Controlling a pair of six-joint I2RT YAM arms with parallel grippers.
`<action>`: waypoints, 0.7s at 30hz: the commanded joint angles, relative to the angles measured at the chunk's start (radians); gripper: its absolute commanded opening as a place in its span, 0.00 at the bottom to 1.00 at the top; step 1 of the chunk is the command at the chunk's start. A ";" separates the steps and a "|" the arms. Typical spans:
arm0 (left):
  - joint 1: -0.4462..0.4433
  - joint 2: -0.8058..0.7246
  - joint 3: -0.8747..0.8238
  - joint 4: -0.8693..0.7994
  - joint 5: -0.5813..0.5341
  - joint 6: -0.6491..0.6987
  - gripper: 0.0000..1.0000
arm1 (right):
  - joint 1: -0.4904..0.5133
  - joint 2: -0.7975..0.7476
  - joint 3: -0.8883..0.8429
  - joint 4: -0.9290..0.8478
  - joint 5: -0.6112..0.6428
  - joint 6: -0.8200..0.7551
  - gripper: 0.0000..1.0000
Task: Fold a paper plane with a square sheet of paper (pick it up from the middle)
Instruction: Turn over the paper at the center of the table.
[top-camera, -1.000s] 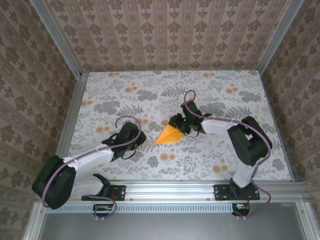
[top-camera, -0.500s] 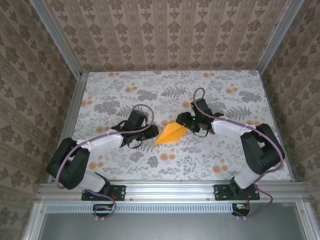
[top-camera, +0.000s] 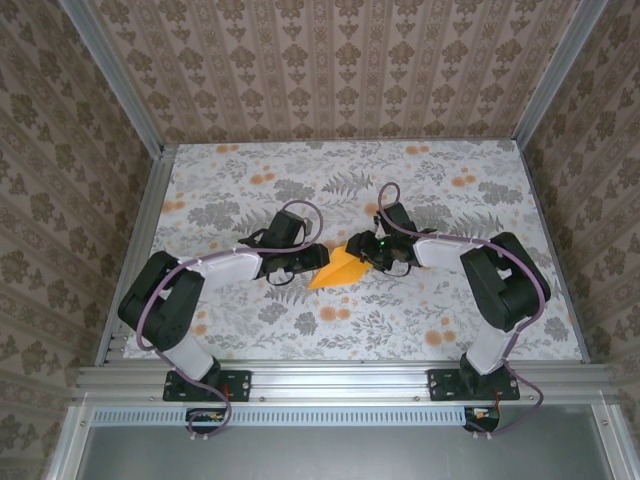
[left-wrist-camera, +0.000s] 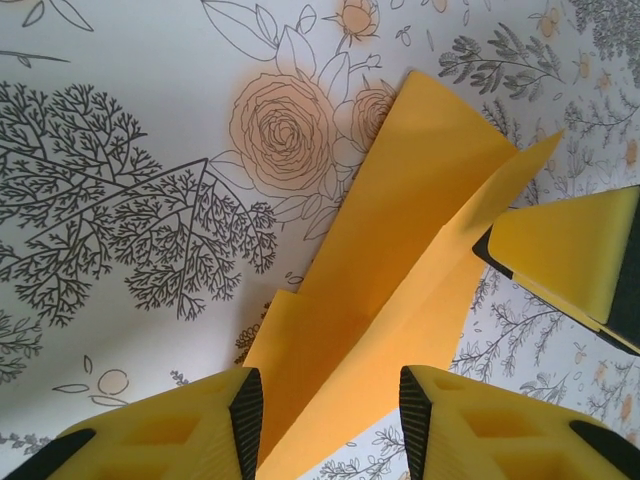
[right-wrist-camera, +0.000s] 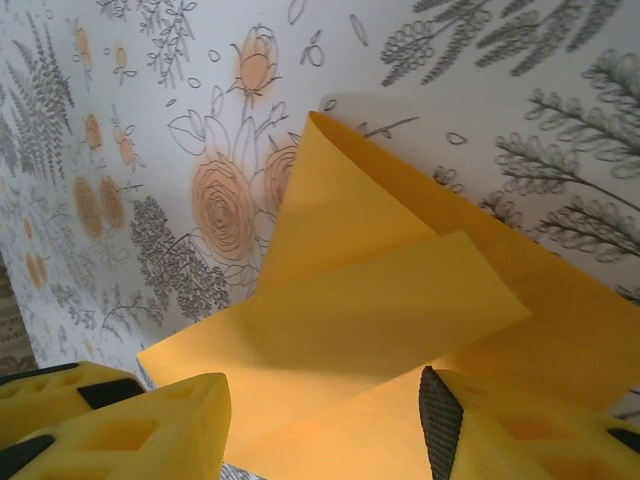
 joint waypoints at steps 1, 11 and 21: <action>0.012 0.021 0.023 -0.003 0.004 0.003 0.43 | -0.005 0.030 0.000 0.064 -0.057 0.009 0.54; 0.044 0.027 -0.006 0.029 0.033 -0.037 0.43 | -0.004 0.097 -0.040 0.267 -0.137 0.064 0.44; 0.097 -0.032 -0.068 0.038 0.074 -0.063 0.47 | -0.004 0.112 -0.064 0.407 -0.181 0.095 0.11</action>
